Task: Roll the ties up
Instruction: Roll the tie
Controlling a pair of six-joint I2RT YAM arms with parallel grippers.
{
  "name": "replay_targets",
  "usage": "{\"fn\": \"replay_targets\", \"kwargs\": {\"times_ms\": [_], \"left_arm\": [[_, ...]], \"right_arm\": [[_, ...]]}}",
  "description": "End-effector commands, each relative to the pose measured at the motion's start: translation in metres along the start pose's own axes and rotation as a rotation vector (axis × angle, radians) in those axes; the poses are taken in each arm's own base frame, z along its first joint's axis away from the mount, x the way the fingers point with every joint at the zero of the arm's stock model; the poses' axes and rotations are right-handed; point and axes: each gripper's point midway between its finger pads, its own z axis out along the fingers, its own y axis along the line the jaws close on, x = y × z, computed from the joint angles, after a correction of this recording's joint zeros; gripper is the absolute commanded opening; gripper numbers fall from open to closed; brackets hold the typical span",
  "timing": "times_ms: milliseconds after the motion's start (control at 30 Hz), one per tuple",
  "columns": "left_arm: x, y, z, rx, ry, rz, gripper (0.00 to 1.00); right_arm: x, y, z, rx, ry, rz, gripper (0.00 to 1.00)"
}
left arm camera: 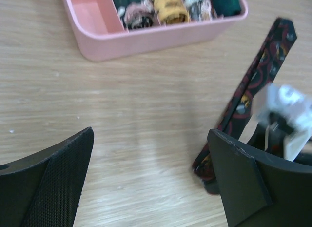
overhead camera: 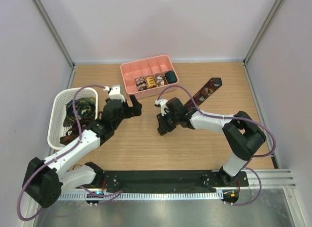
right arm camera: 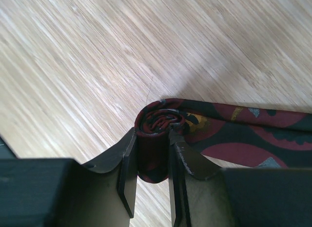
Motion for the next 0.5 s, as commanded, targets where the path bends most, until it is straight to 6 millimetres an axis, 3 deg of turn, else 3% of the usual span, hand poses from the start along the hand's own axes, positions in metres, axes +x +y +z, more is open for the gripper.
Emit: {"fn": "replay_targets", "kwargs": {"times_ms": [0,300,433,467], "left_arm": [[-0.003,-0.022,0.0,0.173,-0.103,-0.011,1.0],[0.078,-0.063,0.004,0.417,0.002,0.422,1.0],[0.111,-0.073,0.005,0.502,0.118,0.525,1.0],[0.11,-0.081,0.005,0.523,0.127,0.541,1.0]], "right_arm": [[0.0,0.007,0.003,-0.157,-0.009,0.107,0.16],[0.0,-0.007,0.005,-0.286,-0.004,0.243,0.15],[0.001,-0.013,0.006,-0.3,0.003,0.279,0.15],[0.004,-0.016,0.007,-0.302,0.01,0.293,0.15]]}}
